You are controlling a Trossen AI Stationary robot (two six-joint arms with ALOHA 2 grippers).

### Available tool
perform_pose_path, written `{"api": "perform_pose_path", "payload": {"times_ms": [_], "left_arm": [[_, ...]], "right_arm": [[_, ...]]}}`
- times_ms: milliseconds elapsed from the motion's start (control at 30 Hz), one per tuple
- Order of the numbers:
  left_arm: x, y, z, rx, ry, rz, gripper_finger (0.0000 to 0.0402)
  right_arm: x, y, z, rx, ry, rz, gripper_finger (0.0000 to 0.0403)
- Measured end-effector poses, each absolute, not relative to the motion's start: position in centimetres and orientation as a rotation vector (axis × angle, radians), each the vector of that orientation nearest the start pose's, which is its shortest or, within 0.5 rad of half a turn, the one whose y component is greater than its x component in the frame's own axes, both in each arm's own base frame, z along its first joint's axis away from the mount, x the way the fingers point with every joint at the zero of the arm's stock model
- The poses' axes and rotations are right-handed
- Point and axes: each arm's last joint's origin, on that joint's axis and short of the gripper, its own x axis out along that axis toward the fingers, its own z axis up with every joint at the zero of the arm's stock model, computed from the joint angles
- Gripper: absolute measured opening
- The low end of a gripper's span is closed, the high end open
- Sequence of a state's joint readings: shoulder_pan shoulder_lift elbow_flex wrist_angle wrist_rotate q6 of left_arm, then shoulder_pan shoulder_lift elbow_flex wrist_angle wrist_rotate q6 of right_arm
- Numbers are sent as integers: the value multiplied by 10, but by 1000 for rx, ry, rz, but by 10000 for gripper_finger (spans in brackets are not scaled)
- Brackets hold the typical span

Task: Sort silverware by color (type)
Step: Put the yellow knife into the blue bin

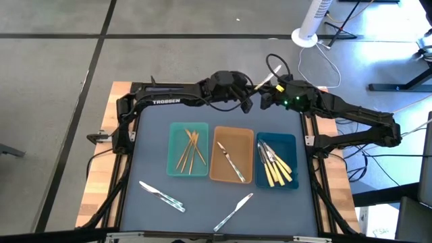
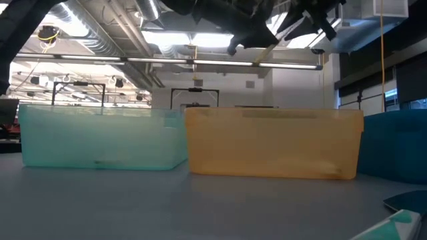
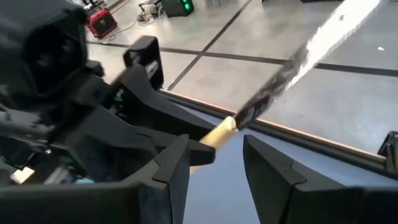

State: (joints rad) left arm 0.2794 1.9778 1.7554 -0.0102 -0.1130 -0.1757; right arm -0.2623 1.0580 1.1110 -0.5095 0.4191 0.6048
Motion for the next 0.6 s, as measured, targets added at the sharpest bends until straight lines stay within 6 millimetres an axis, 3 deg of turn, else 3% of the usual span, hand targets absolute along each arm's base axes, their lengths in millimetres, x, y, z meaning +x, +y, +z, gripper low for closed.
{"api": "perform_pose_path", "payload": {"times_ms": [600], "left_arm": [[455,124,333,-224,145,340,44]], "right_arm": [[206,-68,364,523,249,-806,138]]}}
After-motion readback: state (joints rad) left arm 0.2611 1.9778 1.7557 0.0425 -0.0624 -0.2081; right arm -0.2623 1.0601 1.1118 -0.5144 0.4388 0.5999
